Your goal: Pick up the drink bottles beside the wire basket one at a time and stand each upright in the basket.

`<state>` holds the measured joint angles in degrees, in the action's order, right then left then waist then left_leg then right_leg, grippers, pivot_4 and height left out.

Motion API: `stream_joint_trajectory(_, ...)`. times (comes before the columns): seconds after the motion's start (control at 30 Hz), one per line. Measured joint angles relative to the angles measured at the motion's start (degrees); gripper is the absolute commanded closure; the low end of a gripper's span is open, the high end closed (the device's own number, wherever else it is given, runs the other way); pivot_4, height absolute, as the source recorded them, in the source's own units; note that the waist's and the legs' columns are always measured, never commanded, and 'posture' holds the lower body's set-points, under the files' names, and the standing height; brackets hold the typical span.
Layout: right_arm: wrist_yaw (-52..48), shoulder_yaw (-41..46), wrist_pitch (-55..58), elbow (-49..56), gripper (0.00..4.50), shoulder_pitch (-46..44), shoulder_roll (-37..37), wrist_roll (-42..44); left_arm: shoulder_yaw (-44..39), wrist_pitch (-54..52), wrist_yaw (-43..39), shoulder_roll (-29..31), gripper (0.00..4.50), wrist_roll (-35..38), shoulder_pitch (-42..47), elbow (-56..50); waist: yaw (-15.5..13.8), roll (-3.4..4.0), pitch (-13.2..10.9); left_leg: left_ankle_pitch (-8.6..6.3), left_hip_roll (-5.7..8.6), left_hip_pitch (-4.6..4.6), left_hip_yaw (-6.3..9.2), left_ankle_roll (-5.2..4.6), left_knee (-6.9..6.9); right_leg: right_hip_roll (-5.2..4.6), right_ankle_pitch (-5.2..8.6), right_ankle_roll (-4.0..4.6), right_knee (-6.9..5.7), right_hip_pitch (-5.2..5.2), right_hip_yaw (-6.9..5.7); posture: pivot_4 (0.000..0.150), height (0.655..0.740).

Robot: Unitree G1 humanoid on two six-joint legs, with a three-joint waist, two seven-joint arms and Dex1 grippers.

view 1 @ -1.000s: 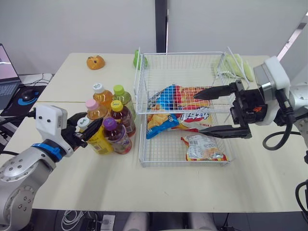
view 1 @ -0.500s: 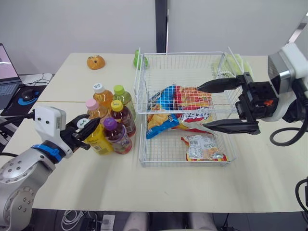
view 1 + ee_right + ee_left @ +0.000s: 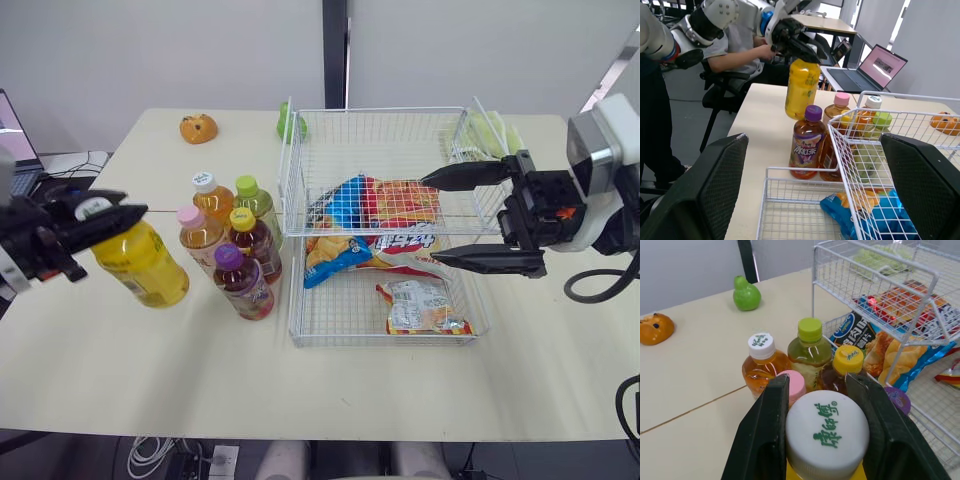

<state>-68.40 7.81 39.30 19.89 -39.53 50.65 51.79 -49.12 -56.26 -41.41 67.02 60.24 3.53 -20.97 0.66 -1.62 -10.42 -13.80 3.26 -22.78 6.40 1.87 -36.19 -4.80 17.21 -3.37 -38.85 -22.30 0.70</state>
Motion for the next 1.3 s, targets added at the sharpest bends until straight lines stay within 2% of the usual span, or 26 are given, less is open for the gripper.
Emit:
stream_joint_trajectory(0.17,1.2,0.6,0.1,0.1,0.0,0.5,0.7,-0.6,3.2,-1.0,-1.3,7.6,3.13,3.2,16.2,11.2,0.2,-0.06,-0.1,0.0,0.03,0.0,-0.02,0.0,0.01,0.01,0.0,-0.01,0.03,0.01,0.01,0.15,0.74)
stream_joint_trajectory(0.33,2.7,3.4,1.3,0.9,0.0,2.6,3.5,-0.5,16.7,-1.0,-3.4,8.8,3.13,5.6,33.8,20.0,0.4,-0.05,-0.1,0.0,0.03,-0.03,0.02,0.01,0.01,0.02,0.0,-0.02,-0.02,-0.02,-0.03,0.15,0.74)
stream_joint_trajectory(0.47,3.8,6.2,2.2,2.2,0.0,4.2,5.5,0.2,29.8,-0.9,-6.6,5.5,3.13,3.2,53.3,27.9,0.7,-0.13,-0.2,0.01,0.02,-0.1,0.0,0.01,-0.1,0.09,-0.01,-0.04,-0.07,-0.01,-0.08,0.15,0.74)
stream_joint_trajectory(0.57,5.4,9.6,3.8,3.7,0.0,7.2,7.1,1.4,40.0,-0.6,-12.5,-0.3,3.13,-3.1,69.3,34.8,0.8,-0.2,-0.2,0.01,0.06,-0.2,-0.07,0.01,-0.23,0.1,-0.01,-0.07,-0.08,-0.01,-0.15,0.15,0.74)
stream_joint_trajectory(0.67,7.4,11.8,5.0,5.8,0.0,9.2,7.8,2.5,47.1,0.9,-19.3,-5.1,3.13,-9.8,79.8,41.4,1.0,-0.2,-0.3,0.0,0.07,-0.24,-0.14,0.0,-0.42,0.12,0.01,-0.1,-0.12,0.0,-0.1,0.15,0.74)
stream_joint_trajectory(0.83,11.0,15.3,5.7,7.5,0.0,12.4,8.5,3.1,52.2,6.5,-27.0,-14.8,3.13,-19.1,87.2,52.2,1.4,-0.16,-0.3,0.0,0.03,-0.24,-0.16,-0.01,-0.53,0.13,0.02,-0.11,-0.19,0.0,-0.04,0.15,0.74)
stream_joint_trajectory(0.97,13.3,18.0,6.7,9.6,0.0,14.8,9.0,4.2,53.6,14.2,-30.2,-22.7,3.13,-25.6,89.6,60.5,1.3,-0.2,-0.3,-0.01,0.04,-0.28,-0.11,-0.03,-0.62,0.12,0.0,-0.15,-0.18,-0.02,0.03,0.15,0.74)
stream_joint_trajectory(1.3,20.3,21.8,9.1,12.8,0.0,17.1,10.6,6.7,53.4,32.2,-30.7,-41.1,3.13,-36.8,92.6,75.3,0.9,-0.33,-0.5,-0.03,0.2,-0.54,-0.04,-0.1,-0.81,-0.01,-0.07,-0.3,-0.12,-0.07,-0.07,0.15,0.74)
